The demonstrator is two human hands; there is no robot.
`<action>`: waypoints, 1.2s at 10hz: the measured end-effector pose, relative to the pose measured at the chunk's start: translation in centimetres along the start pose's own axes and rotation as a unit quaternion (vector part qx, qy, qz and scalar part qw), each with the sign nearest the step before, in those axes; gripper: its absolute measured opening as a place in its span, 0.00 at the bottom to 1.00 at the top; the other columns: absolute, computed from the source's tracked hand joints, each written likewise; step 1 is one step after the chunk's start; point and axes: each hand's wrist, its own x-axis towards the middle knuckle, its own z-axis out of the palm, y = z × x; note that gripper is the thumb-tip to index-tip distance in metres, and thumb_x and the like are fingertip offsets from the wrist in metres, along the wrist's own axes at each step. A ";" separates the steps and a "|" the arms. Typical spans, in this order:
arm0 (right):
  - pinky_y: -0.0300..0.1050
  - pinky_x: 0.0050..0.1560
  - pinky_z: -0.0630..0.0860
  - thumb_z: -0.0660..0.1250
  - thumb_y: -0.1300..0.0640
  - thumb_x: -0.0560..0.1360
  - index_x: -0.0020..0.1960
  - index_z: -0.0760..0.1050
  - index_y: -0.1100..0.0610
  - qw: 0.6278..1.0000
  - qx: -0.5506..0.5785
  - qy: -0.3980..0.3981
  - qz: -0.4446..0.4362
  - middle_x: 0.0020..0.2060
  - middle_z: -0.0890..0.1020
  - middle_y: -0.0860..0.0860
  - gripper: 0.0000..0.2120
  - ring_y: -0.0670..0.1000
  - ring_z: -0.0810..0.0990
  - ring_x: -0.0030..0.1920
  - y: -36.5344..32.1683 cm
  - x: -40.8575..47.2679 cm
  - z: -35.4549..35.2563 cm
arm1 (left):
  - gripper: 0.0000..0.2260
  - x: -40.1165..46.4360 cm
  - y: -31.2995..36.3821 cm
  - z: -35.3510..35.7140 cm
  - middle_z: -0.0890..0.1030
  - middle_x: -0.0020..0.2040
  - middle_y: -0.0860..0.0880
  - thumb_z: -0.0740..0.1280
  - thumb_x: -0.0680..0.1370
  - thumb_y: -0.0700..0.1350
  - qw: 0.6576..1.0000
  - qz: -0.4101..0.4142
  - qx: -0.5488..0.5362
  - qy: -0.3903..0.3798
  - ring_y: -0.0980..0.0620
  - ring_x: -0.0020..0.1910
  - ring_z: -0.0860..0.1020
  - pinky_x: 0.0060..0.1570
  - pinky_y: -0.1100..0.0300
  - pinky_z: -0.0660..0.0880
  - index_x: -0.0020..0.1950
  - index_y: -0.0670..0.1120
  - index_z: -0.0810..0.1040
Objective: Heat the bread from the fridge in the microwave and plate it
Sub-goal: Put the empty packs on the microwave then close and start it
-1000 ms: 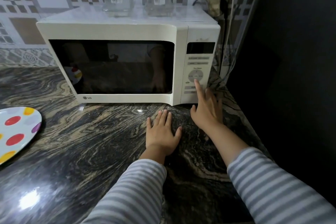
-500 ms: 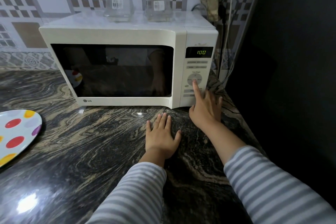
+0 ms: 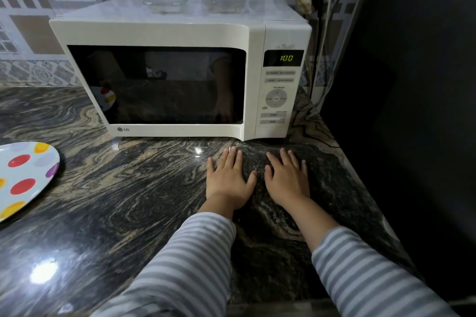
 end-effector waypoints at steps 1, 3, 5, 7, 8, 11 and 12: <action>0.56 0.76 0.44 0.48 0.46 0.82 0.77 0.56 0.46 1.000 -0.004 0.001 -0.002 0.78 0.53 0.51 0.24 0.52 0.48 0.78 0.1 0.0 0.0 | 0.32 0.0 0.0 0.0 0.44 0.80 0.51 0.46 0.80 0.62 1.000 0.003 0.000 0.002 0.53 0.78 0.40 0.75 0.45 0.38 0.79 0.48 0.46; 0.55 0.76 0.45 0.48 0.46 0.82 0.77 0.56 0.46 1.000 -0.008 0.004 -0.003 0.78 0.54 0.50 0.24 0.51 0.48 0.78 0.2 -0.2 0.1 | 0.32 -0.1 -0.1 0.0 0.45 0.80 0.51 0.47 0.80 0.62 1.000 0.005 -0.001 0.003 0.53 0.78 0.41 0.75 0.45 0.39 0.80 0.48 0.47; 0.55 0.76 0.44 0.48 0.46 0.81 0.77 0.56 0.46 1.000 -0.009 0.004 -0.001 0.78 0.54 0.50 0.24 0.51 0.48 0.78 0.2 -0.2 0.2 | 0.31 -0.1 -0.2 0.1 0.46 0.80 0.51 0.47 0.80 0.62 1.000 0.006 -0.004 0.001 0.53 0.78 0.41 0.75 0.44 0.40 0.79 0.48 0.47; 0.55 0.76 0.44 0.48 0.46 0.82 0.77 0.56 0.45 1.000 -0.010 0.001 0.000 0.78 0.54 0.50 0.24 0.51 0.48 0.78 0.2 -0.2 0.3 | 0.31 0.0 -0.3 0.2 0.46 0.80 0.51 0.47 0.80 0.62 1.000 0.009 -0.006 0.004 0.53 0.78 0.41 0.75 0.44 0.40 0.79 0.48 0.47; 0.55 0.76 0.44 0.48 0.46 0.82 0.77 0.56 0.45 1.000 -0.010 0.000 0.001 0.78 0.54 0.50 0.24 0.51 0.48 0.78 0.3 -0.2 0.2 | 0.31 0.0 -0.3 0.2 0.46 0.80 0.51 0.47 0.80 0.62 1.000 0.010 -0.006 0.003 0.53 0.78 0.41 0.75 0.44 0.40 0.79 0.48 0.47; 0.55 0.76 0.44 0.48 0.46 0.82 0.77 0.55 0.45 1.000 -0.014 0.001 0.001 0.78 0.54 0.50 0.24 0.51 0.48 0.78 0.2 -0.1 0.3 | 0.32 0.0 -0.4 0.3 0.45 0.80 0.51 0.47 0.80 0.62 1.000 0.010 -0.008 0.002 0.53 0.78 0.41 0.75 0.45 0.39 0.79 0.49 0.47; 0.55 0.77 0.44 0.48 0.45 0.82 0.77 0.55 0.45 1.000 -0.015 -0.002 0.003 0.78 0.53 0.50 0.24 0.51 0.47 0.78 0.2 -0.1 0.2 | 0.32 0.0 -0.4 0.2 0.45 0.80 0.51 0.47 0.80 0.62 1.000 0.011 -0.007 0.001 0.53 0.78 0.41 0.75 0.45 0.39 0.79 0.48 0.47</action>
